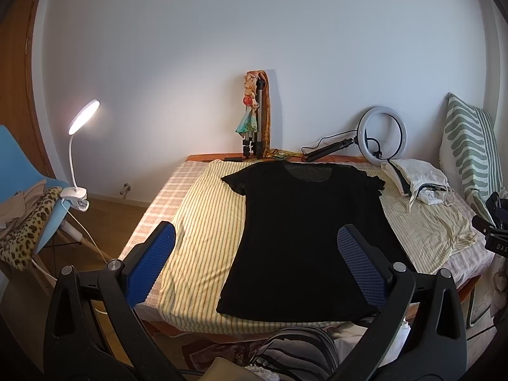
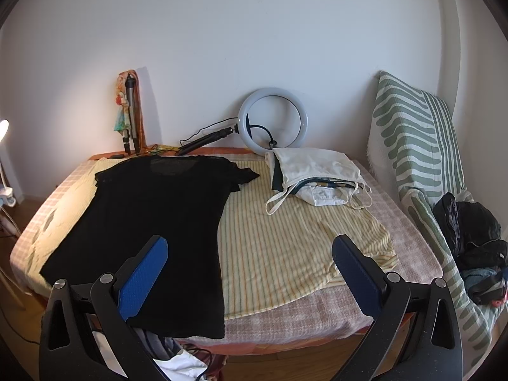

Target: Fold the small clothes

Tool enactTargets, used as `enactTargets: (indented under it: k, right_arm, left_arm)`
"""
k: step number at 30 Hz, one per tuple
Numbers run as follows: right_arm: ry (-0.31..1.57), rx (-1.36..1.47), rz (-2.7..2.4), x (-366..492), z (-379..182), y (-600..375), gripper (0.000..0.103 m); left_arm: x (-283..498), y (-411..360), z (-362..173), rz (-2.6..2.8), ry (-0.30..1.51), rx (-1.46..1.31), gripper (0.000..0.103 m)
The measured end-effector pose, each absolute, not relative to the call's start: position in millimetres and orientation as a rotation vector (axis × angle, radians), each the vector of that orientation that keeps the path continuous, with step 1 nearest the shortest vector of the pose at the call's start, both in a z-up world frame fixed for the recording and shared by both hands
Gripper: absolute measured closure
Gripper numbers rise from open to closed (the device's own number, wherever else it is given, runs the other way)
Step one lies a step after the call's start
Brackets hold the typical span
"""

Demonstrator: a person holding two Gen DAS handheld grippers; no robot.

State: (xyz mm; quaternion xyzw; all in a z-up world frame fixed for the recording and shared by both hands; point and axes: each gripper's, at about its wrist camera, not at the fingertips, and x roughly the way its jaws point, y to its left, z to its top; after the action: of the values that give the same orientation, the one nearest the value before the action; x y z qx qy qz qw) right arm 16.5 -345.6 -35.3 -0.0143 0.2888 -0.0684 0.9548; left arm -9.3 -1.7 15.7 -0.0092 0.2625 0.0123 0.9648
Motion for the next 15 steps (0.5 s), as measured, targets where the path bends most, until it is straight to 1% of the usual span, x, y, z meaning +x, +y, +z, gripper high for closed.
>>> enactTargets:
  k: [15]
  right_arm:
    - [0.587,-0.027,-0.136,15.5,-36.6,-344.0,0.0]
  left_arm:
    - [-10.1,-4.4,21.1,0.022,0.524,-0.022,0.0]
